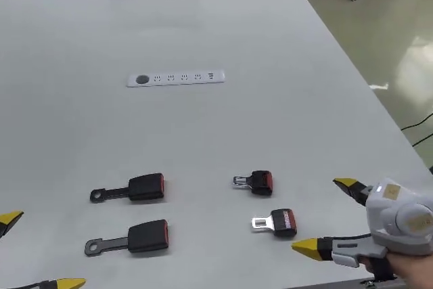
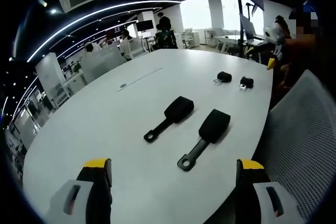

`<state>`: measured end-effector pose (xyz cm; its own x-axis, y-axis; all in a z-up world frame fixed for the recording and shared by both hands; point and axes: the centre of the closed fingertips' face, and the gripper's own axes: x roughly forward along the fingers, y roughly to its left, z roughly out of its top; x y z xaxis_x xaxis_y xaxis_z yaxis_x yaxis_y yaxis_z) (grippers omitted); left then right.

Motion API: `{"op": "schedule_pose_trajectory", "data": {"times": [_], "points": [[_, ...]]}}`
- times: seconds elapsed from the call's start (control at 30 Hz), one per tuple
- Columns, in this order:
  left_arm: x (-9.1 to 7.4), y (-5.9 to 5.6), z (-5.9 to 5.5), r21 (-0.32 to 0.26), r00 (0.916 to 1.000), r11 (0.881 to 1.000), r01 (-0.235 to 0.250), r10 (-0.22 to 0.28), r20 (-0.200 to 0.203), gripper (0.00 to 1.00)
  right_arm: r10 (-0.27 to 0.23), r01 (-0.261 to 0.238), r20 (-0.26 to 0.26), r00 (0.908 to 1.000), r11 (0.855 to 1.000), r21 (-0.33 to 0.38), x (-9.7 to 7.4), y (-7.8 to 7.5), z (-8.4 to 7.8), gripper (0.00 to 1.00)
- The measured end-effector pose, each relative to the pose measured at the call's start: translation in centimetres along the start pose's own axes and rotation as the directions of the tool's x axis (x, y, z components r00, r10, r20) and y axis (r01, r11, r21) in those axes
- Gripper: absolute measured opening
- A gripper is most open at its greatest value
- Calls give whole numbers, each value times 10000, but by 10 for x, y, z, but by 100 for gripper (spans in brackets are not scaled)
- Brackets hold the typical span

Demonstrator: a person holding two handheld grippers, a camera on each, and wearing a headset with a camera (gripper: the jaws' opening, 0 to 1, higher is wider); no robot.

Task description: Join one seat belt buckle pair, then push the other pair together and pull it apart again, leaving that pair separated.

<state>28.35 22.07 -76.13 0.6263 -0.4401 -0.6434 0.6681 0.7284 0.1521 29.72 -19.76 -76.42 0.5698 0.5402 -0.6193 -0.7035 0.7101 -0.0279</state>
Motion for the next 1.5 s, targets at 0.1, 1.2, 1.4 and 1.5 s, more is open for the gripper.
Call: {"op": "schedule_pose_trajectory", "data": {"times": [0.1,1.2,1.4,1.5], "points": [[-1,0,0,20,10000,10000,-39,39,22,100,18,-2,-236,9997,9977,671,-2,1,-2,100],[4,-18,-4,948,9988,9944,462,-445,-198,99,311,-320,-139,9994,9974,-653,8,12,3,100],[8,-21,-5,995,9970,9923,743,-718,-282,97,574,-610,-350,9977,9917,-1128,16,20,2,97],[10,-25,-4,709,9941,9920,1047,-1024,-354,88,708,-849,-863,9937,9814,-1724,18,23,-1,94]]}}
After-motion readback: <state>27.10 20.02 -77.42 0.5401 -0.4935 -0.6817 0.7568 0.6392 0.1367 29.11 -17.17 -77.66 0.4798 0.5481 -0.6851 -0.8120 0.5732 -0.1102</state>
